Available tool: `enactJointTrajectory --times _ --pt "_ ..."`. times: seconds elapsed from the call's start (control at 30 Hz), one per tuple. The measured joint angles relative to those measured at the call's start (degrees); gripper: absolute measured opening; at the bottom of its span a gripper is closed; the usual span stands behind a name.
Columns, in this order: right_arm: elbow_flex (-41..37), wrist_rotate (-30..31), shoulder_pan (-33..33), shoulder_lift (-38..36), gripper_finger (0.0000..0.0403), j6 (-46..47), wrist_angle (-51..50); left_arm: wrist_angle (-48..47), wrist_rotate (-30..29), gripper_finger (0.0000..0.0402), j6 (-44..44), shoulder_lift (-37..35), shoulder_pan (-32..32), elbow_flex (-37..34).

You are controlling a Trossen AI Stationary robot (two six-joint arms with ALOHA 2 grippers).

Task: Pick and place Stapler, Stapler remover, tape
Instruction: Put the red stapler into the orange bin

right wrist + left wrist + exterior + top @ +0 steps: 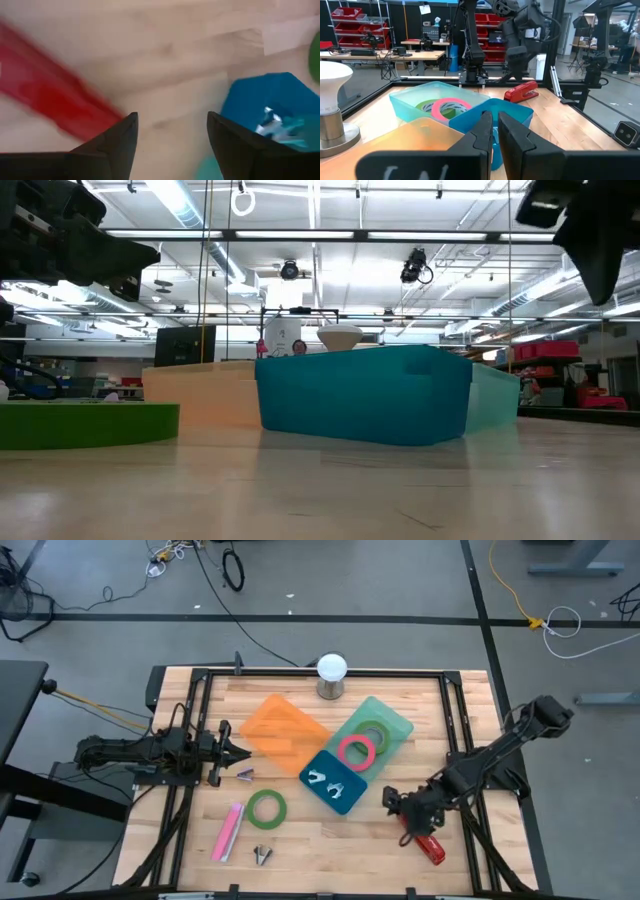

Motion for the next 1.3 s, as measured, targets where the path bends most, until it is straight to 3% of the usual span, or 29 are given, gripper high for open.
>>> enactJointTrajectory --times 0.13,0.3,0.7,1.1,1.3 --pt "0.0 4.8 2.1 -1.2 0.0237 -11.4 -3.4 0.0 0.0 0.0032 0.0 0.0 0.0 0.0" --pt "0.0 5.9 4.1 -1.4 0.0237 -22.1 -5.8 0.0 0.0 0.0032 0.0 0.0 0.0 0.0" --pt "0.0 1.9 5.8 -1.3 0.0237 -17.1 -7.0 0.0 0.0 0.0032 0.0 0.0 0.0 0.0" --pt "0.0 1.7 5.8 -1.2 0.0238 -13.7 0.0 0.0 0.0 0.0032 0.0 0.0 0.0 0.0" --pt "0.0 1.7 5.8 -1.2 0.0266 -13.8 5.5 0.0 0.0 0.0032 0.0 0.0 0.0 0.0"
